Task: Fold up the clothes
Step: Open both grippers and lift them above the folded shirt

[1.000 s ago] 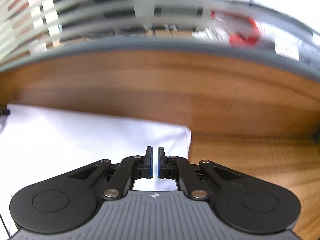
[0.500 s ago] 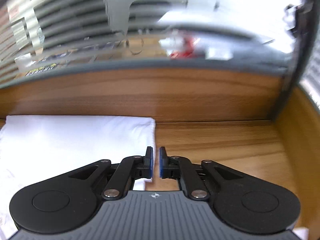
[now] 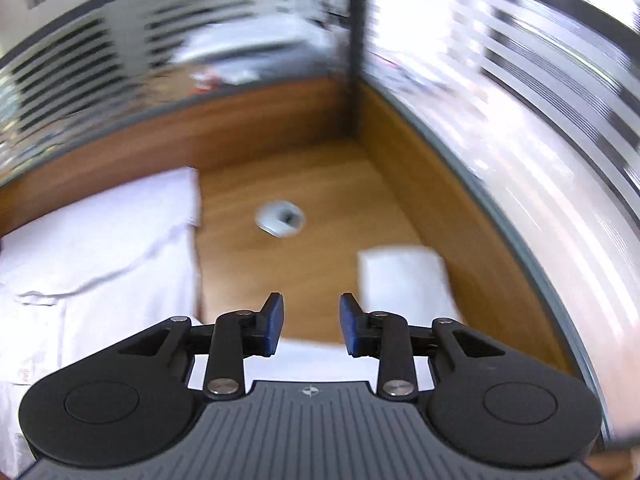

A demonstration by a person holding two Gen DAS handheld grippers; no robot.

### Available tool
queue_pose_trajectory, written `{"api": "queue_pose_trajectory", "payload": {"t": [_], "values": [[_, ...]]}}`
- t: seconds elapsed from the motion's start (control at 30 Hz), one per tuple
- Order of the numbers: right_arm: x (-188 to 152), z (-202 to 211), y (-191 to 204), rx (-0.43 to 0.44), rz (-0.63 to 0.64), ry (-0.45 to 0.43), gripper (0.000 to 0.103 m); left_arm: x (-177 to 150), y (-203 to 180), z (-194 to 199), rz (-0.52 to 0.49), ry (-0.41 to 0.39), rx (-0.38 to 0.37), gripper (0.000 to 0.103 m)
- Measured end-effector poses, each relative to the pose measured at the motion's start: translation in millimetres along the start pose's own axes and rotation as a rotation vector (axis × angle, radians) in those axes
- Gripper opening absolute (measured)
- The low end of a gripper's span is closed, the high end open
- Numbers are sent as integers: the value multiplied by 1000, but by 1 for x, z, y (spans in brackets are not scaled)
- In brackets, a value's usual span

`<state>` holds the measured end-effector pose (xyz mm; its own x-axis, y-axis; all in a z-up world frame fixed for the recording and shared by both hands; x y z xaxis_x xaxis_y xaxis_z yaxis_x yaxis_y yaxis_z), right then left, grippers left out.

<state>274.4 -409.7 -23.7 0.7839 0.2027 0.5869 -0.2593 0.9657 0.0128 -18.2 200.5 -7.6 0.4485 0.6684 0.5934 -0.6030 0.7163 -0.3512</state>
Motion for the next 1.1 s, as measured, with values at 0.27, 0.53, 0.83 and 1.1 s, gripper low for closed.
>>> {"api": "queue_pose_trajectory", "payload": {"t": [0.27, 0.53, 0.83, 1.1], "values": [[-61, -27, -68, -144, -125, 67, 48, -75, -30, -3, 33, 117, 25, 47], [-76, -90, -112, -179, -202, 87, 52, -82, -75, -5, 46, 125, 69, 53], [-66, -143, -103, -165, -34, 108, 68, -83, -109, -1, 28, 126, 91, 56], [-50, -148, -97, -84, -55, 93, 9, -76, -102, 3, 54, 103, 103, 56]]}}
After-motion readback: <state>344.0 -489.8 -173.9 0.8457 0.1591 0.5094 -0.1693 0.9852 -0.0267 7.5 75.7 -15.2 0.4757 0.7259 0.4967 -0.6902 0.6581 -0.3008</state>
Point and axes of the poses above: each gripper's, at about its wrist camera, not at the fingertips, and z roughly against the way its jaws point, y to its left, x to its top, the point moved 4 cm from there along -z, roughly the way its jaws point, and after that the axes turned 6 degrees about z, right-handed, at the moved point
